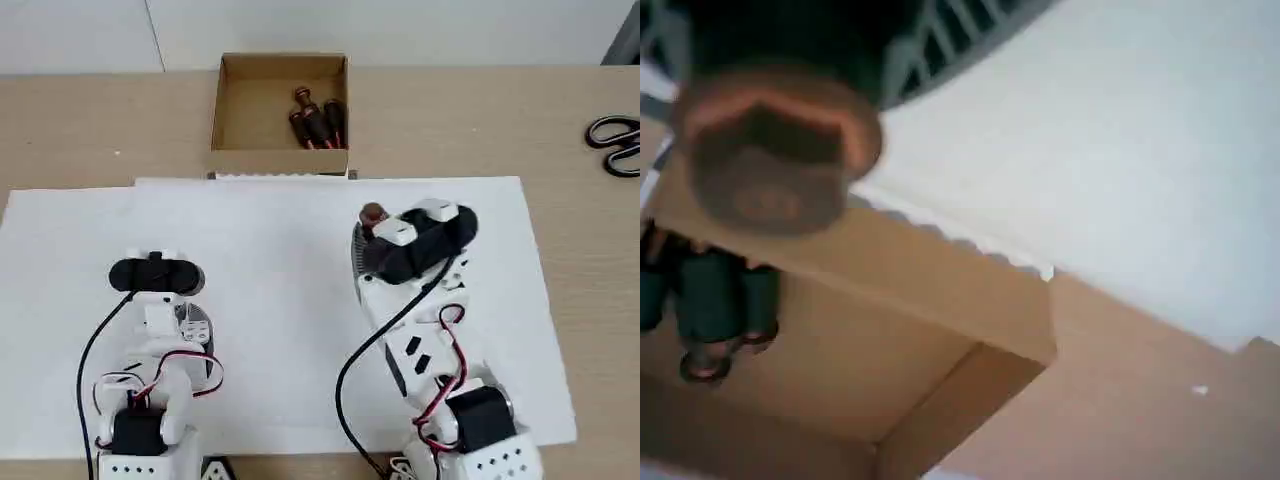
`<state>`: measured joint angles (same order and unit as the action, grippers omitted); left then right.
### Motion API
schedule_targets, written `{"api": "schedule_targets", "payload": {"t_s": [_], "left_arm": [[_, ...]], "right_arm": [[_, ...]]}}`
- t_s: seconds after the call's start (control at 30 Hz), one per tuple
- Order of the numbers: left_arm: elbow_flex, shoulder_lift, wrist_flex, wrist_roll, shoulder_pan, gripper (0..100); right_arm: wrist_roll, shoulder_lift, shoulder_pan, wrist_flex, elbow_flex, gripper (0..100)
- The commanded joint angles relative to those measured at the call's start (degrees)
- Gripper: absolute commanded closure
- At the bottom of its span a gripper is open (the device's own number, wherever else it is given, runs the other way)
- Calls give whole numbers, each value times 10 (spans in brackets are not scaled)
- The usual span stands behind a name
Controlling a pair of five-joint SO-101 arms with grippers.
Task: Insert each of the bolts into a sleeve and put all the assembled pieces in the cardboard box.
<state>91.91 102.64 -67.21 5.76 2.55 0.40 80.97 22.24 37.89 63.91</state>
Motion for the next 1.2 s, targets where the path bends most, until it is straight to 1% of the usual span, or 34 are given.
{"api": "schedule_targets", "payload": {"t_s": [0.0,0.27,0.57,0.67,0.7,0.83,0.93,1.17], "left_arm": [[-2,6,13,0,3,993],[-2,6,12,2,3,993],[-2,6,12,-1,0,993],[-2,6,12,0,2,993],[-2,6,12,0,2,993],[-2,6,12,0,2,993],[-2,6,12,0,2,993],[-2,6,12,0,2,993]], "right_arm": [[-7,-85,-18,-19,-121,996],[-8,-393,-25,-22,-382,996],[-4,-640,-28,-24,-593,996],[-3,-717,-28,-47,-658,996],[3,-742,-29,-56,-676,996],[62,-841,-26,-98,-734,996],[84,-907,-22,-126,-771,996],[129,-1047,-18,-153,-856,996]]}}
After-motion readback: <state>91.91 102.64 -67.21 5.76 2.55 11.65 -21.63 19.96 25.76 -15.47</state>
